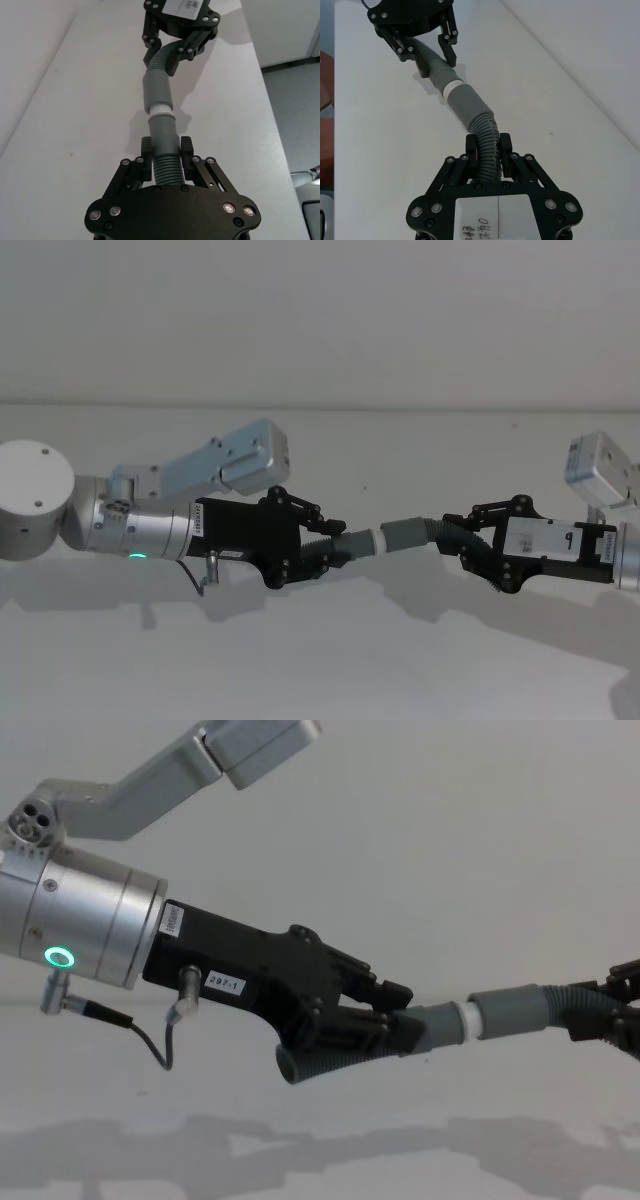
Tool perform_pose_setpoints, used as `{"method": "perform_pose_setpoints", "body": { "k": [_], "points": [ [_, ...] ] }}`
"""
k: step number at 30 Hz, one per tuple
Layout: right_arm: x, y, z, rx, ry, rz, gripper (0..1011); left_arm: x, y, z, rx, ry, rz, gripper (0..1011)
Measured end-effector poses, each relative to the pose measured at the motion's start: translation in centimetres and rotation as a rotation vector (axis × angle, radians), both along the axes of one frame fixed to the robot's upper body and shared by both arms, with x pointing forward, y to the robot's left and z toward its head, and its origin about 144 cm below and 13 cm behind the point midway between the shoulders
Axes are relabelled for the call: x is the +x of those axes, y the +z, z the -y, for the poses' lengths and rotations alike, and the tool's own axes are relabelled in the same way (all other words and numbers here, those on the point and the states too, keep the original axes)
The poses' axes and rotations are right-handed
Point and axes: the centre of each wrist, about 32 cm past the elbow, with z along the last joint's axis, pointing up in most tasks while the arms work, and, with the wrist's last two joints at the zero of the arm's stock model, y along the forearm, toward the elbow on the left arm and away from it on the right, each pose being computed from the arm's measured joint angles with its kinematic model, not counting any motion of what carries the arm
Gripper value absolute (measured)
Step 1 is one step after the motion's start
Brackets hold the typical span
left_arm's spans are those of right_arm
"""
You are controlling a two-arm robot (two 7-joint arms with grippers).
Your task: Use both hands to pick up one end of the pipe from the table, align the ends, and insert them.
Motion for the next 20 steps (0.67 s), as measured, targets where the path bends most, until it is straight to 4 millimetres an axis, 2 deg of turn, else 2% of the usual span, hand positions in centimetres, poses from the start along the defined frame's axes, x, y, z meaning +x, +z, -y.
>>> {"method": "perform_pose_setpoints", "body": {
  "k": [20],
  "points": [
    [0.05, 0.03, -0.12, -0.001, 0.011, -0.019, 262, -0.12, -0.03, -0.05, 0.01, -0.034, -0.011, 332]
  ]
}}
